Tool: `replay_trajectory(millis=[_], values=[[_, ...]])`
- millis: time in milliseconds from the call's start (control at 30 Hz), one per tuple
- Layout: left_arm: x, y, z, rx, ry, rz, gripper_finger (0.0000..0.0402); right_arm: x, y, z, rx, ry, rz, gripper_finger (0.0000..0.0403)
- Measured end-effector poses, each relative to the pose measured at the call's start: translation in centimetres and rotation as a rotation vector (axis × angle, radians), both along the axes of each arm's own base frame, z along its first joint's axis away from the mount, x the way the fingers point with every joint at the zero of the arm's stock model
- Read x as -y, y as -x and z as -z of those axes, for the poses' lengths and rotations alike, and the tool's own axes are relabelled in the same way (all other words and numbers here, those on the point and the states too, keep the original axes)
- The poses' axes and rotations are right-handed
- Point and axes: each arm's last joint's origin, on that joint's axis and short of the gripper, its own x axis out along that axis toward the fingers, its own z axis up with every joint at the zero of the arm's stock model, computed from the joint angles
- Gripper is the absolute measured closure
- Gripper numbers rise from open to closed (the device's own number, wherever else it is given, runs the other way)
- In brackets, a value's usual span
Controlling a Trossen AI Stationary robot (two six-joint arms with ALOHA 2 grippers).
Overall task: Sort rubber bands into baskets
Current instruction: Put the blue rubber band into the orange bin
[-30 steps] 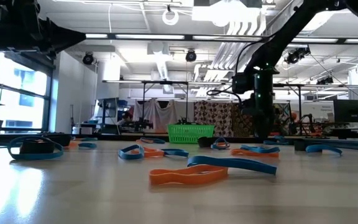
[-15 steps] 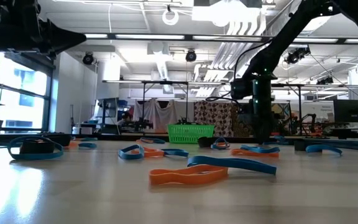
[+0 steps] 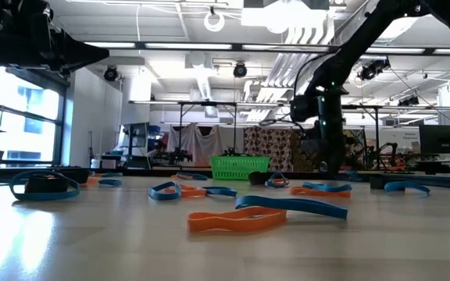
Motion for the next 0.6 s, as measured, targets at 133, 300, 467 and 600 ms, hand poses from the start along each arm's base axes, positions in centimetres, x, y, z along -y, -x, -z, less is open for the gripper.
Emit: replay_trajectory(millis=[133, 300, 467, 600], values=[[0.0, 0.0, 0.0, 0.002, 0.005, 0.001, 0.0401, -1.0, -0.9, -2.1, 0.01, 0.01, -0.037, 0.0401], [0.0, 0.0, 0.1, 0.0, 0.013, 0.003, 0.0401, -3.3, -2.1, -5.8, 0.038, 0.04, -0.104, 0.0402], [0.0, 0.0, 0.1, -0.005, 0.016, 0.003, 0.0401, -7.9, -3.0, -9.7, 0.069, 0.056, -0.171, 0.0403], [0.0, 0.0, 0.1, -0.004, 0.019, 0.004, 0.0401, -13.1, -3.0, -12.6, 0.095, 0.05, -0.21, 0.0403]])
